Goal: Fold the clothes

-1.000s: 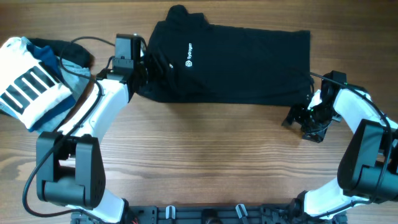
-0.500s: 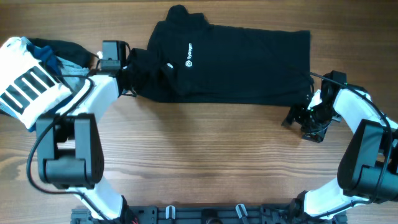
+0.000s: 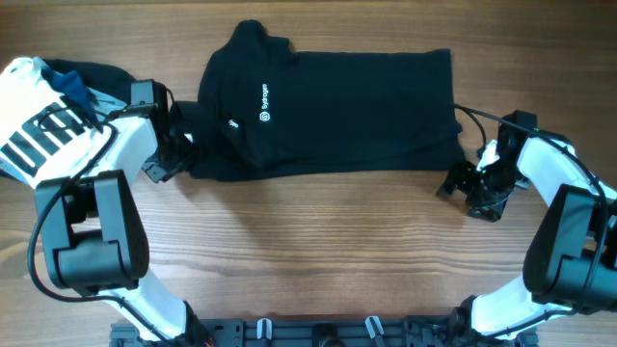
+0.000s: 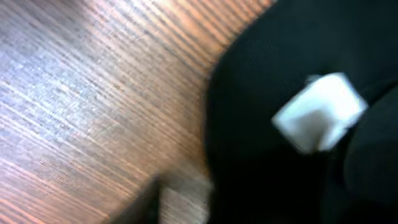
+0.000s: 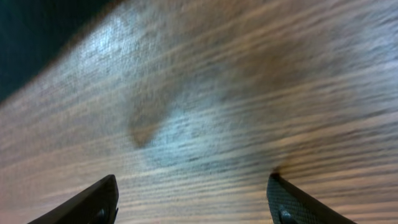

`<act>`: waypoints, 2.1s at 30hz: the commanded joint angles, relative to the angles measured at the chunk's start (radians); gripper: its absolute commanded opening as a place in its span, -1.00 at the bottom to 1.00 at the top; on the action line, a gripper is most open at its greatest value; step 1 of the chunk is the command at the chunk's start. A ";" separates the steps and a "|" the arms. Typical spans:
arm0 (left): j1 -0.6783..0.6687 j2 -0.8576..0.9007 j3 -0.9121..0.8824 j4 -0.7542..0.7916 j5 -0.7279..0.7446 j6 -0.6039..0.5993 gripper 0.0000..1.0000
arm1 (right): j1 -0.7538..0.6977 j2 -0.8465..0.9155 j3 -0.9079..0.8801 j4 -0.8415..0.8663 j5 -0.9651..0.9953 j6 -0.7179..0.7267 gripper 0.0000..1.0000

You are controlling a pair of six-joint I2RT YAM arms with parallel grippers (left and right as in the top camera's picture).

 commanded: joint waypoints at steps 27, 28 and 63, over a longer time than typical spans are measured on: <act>-0.319 0.010 0.061 0.074 0.314 0.019 0.47 | 0.103 0.158 0.296 0.154 0.007 -0.013 0.11; -0.326 0.021 0.061 0.089 0.349 0.019 0.45 | 0.103 0.158 0.296 0.154 0.007 -0.016 0.11; -0.270 0.025 0.059 0.377 0.462 -0.071 -0.92 | 0.101 0.183 0.333 0.309 -0.021 0.116 -0.92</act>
